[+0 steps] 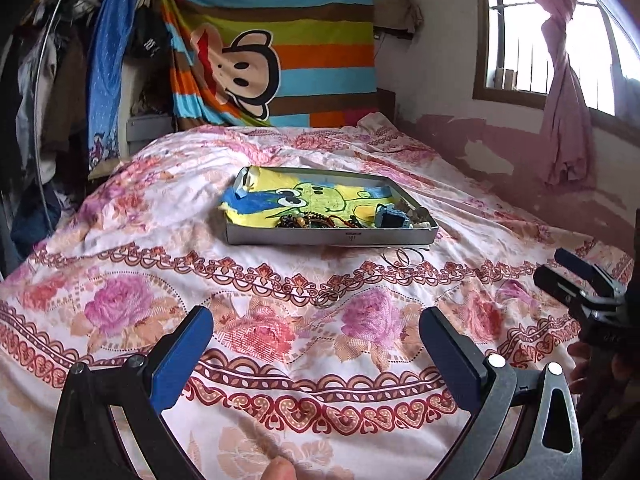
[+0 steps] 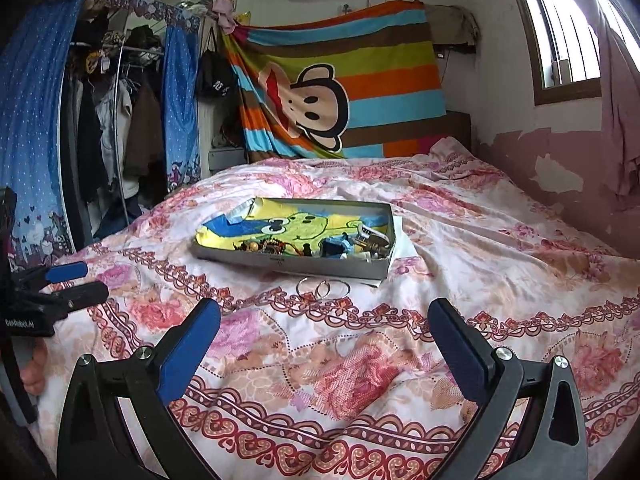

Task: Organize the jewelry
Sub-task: 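Withdraw both tools and move toward the silver ring and hoop earrings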

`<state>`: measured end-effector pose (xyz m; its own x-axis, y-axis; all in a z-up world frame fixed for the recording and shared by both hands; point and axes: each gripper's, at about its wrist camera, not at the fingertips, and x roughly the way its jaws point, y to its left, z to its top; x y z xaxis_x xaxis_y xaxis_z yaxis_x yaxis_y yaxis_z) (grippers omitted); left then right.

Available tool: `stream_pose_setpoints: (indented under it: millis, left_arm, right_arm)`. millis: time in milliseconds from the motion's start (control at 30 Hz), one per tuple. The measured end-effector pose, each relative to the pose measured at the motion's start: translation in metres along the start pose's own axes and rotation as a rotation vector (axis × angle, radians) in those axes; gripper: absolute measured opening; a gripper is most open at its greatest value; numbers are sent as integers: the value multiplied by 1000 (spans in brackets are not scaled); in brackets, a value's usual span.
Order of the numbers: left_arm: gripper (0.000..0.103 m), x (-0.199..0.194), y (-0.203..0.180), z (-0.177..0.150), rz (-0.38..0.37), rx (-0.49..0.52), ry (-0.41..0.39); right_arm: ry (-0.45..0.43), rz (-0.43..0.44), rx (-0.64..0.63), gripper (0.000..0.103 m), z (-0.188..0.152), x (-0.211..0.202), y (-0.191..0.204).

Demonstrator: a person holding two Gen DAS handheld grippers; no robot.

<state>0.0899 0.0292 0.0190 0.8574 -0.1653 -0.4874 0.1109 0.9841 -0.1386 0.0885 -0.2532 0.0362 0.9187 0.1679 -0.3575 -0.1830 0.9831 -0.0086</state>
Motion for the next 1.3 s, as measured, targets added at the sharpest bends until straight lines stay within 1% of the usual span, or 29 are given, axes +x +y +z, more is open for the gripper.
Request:
stream_pose_setpoints:
  millis: [100, 167, 233, 333, 500, 633, 733, 933, 1000, 1133, 1300]
  left_arm:
    - [103, 7, 3, -4, 27, -7, 27]
    - [103, 13, 3, -7, 70, 10, 50]
    - [103, 17, 3, -8, 95, 23, 68]
    - [103, 19, 3, -10, 103, 30, 81]
    - [103, 27, 6, -10, 137, 25, 125]
    - [103, 37, 14, -8, 135, -19, 162]
    - [103, 45, 16, -4, 130, -33, 182]
    - [103, 74, 14, 9, 148, 10, 238]
    - [103, 85, 14, 13, 134, 15, 268]
    - [103, 106, 16, 19, 82, -12, 311]
    - [103, 134, 16, 27, 29, -15, 362]
  right_arm:
    - [35, 3, -14, 102, -5, 10, 5]
    - [81, 0, -23, 102, -8, 19, 6]
    - [133, 5, -20, 102, -13, 29, 5]
    - [173, 13, -14, 102, -19, 36, 5]
    - [189, 9, -17, 102, -22, 40, 7]
    - [209, 11, -2, 102, -21, 47, 6]
    - [206, 14, 3, 102, -18, 50, 7]
    - [196, -3, -3, 102, -12, 58, 6]
    - [201, -5, -6, 102, -9, 64, 4]
    - [200, -23, -3, 102, -3, 77, -2]
    - [193, -22, 20, 102, 8, 95, -16]
